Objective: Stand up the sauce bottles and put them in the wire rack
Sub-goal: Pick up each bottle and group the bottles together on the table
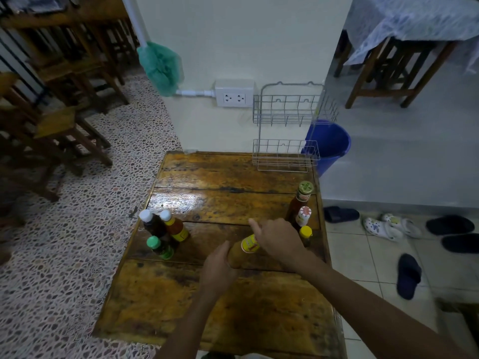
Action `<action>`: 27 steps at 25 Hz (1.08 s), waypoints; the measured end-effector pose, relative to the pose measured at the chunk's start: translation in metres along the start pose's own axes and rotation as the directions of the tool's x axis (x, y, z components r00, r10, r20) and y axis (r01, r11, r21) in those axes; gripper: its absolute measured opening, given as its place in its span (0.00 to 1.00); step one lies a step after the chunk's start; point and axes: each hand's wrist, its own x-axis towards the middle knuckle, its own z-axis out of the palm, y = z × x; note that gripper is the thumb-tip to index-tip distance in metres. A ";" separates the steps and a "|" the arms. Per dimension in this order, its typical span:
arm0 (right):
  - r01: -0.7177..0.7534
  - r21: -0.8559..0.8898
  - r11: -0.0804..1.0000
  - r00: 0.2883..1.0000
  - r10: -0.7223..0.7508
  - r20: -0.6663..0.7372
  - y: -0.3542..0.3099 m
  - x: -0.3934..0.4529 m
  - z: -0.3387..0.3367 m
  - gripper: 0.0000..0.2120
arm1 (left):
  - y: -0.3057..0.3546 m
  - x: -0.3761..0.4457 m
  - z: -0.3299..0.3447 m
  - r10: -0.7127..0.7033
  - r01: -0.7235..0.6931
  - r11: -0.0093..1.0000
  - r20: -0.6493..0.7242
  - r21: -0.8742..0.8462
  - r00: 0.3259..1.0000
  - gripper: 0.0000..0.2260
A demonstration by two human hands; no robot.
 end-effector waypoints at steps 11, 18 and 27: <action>-0.139 -0.081 0.987 0.989 0.134 -0.063 0.009 0.009 0.013 0.13 | 0.000 0.028 0.002 0.054 -0.044 0.995 0.108 -0.093 0.993 0.21; -0.373 0.173 0.911 0.922 0.385 -0.036 0.010 0.048 -0.023 0.20 | 0.012 0.106 0.027 0.120 -0.096 0.980 0.132 -0.175 0.984 0.28; -0.452 -0.072 0.889 0.892 0.451 -0.032 0.024 0.087 -0.062 0.18 | 0.053 0.194 0.034 0.261 -0.124 0.934 0.404 -0.334 0.877 0.30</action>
